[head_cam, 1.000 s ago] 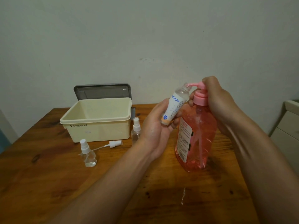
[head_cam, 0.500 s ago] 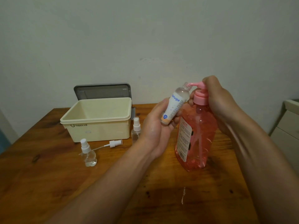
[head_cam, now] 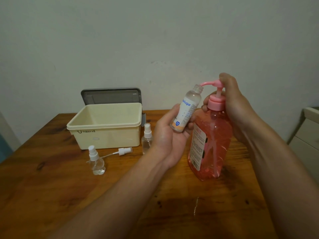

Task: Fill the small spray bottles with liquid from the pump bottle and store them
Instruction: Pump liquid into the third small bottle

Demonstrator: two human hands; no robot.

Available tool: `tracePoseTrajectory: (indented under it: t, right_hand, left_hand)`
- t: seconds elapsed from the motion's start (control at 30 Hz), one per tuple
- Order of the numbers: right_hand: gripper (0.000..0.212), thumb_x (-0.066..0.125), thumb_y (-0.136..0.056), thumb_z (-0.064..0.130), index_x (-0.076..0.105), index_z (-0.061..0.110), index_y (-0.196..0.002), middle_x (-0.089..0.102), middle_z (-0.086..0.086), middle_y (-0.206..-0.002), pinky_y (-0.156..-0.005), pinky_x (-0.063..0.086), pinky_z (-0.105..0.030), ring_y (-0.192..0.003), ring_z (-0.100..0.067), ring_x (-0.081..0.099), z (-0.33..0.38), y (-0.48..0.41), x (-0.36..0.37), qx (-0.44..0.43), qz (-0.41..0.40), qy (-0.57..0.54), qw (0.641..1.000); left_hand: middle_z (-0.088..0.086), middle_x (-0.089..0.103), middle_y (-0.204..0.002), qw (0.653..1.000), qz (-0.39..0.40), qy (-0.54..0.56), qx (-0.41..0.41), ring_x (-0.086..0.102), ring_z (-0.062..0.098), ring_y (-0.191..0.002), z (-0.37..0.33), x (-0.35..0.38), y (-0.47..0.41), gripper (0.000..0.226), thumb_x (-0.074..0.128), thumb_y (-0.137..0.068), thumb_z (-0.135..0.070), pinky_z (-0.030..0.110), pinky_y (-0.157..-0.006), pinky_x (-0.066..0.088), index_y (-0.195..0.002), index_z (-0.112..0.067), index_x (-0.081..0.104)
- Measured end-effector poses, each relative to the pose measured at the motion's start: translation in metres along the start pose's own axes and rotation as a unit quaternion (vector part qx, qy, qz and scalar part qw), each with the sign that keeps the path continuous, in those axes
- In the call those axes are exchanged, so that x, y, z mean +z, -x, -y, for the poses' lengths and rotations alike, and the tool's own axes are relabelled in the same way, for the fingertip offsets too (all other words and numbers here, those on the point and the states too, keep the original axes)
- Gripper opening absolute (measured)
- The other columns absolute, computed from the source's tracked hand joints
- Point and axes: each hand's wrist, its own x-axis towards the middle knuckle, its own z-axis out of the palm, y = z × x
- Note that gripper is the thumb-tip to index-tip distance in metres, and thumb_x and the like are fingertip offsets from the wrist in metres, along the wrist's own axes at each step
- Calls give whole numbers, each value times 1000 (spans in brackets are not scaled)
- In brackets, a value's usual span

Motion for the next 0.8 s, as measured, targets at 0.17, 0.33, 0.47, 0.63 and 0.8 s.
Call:
tracePoseTrajectory:
  t: [0.17,0.33,0.47,0.63,0.8]
  right_hand:
    - [60,42,-88,66,65,12,-76,66,-8,-63,-73,44,-40,-70,-27,57,1,4,0,-1,-5,-9,1000]
    - [58,39,-91,67,71,20,-81,72,-7,-77,-65,52,-29,-64,-16,68,3,8,0,-16,-12,8,1000]
    - [61,40,-88,71,71,19,-85,76,-7,-85,-72,51,-35,-74,-19,68,6,10,-2,-12,-19,26,999]
    - [53,37,-92,68,75,33,-79,72,2,-104,-69,52,-32,-92,-12,67,13,19,1,-57,-46,78,994]
    - [41,46,-95,57,63,26,-115,64,16,-109,-66,40,-18,-89,7,57,23,25,7,-146,-106,112,977]
  left_hand:
    - [7,67,-80,1000,-4,17,-4,56,13,-71,-1,-3,3,27,49,-97,-25,20,-63,46,-100,-4,66]
    - [8,65,-81,999,-26,43,-7,59,14,-70,-2,-12,8,26,52,-96,-25,21,-60,49,-102,-3,65]
    - [9,64,-84,998,-40,51,-14,59,14,-71,-3,-18,13,31,52,-96,-28,21,-61,49,-111,-3,63]
    - [10,63,-87,996,-59,71,-17,60,15,-69,-3,-27,19,34,53,-95,-29,21,-59,49,-115,-3,62]
    - [11,63,-91,993,-63,96,-28,59,15,-70,-5,-36,28,37,54,-94,-28,20,-60,48,-120,-1,60]
